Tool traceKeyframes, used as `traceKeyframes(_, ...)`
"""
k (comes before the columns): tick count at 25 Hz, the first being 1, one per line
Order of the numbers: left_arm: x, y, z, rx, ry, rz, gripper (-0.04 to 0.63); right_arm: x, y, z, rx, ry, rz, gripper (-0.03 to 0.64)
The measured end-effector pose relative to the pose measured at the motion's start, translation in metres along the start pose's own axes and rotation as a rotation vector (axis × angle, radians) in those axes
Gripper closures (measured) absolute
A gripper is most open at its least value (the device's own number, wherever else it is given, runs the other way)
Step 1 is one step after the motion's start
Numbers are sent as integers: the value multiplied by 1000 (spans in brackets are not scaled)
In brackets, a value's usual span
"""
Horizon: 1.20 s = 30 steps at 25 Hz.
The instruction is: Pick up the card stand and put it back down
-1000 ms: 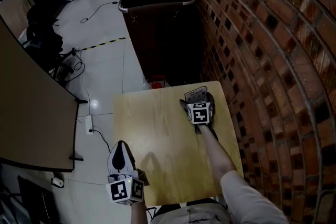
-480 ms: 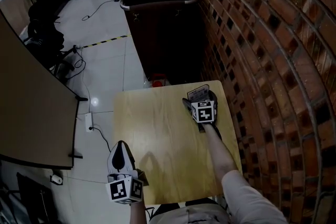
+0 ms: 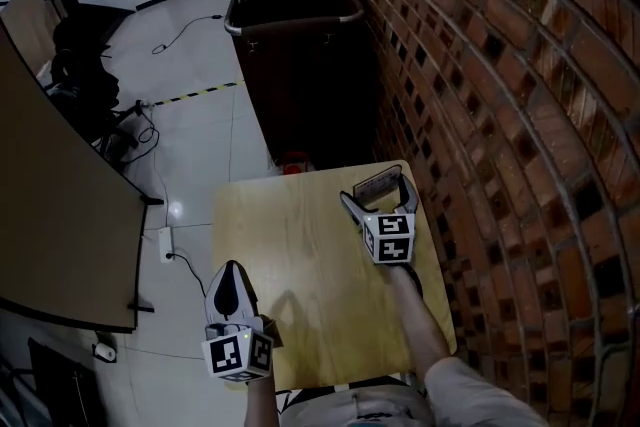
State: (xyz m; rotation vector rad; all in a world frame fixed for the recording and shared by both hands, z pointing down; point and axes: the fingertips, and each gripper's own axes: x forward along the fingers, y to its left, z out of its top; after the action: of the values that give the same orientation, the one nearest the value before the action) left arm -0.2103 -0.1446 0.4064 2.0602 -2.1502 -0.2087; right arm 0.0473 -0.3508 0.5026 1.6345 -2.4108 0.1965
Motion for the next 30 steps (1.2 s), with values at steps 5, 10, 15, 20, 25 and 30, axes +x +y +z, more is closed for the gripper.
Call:
traceKeyframes(5, 0, -17, 13, -5, -60, -53, 590, -78, 28, 50, 14, -110, 19, 41)
traceKeyframes(10, -9, -38, 28, 24, -83, -97, 590, -150, 59, 69, 52, -188, 55, 41)
traceKeyframes(15, -17, -50, 35, 53, -117, -119, 589, -178, 68, 76, 74, -230, 72, 41)
traceKeyframes(20, -16, -58, 35, -22, -125, -147, 589, -186, 65, 87, 84, -262, 65, 41)
traceKeyframes(25, -13, -55, 31, -46, -110, -138, 591, -190, 64, 93, 92, -278, 64, 41)
traceKeyframes(30, -15, -54, 37, -52, -124, -138, 589, -192, 65, 90, 98, -271, 65, 41)
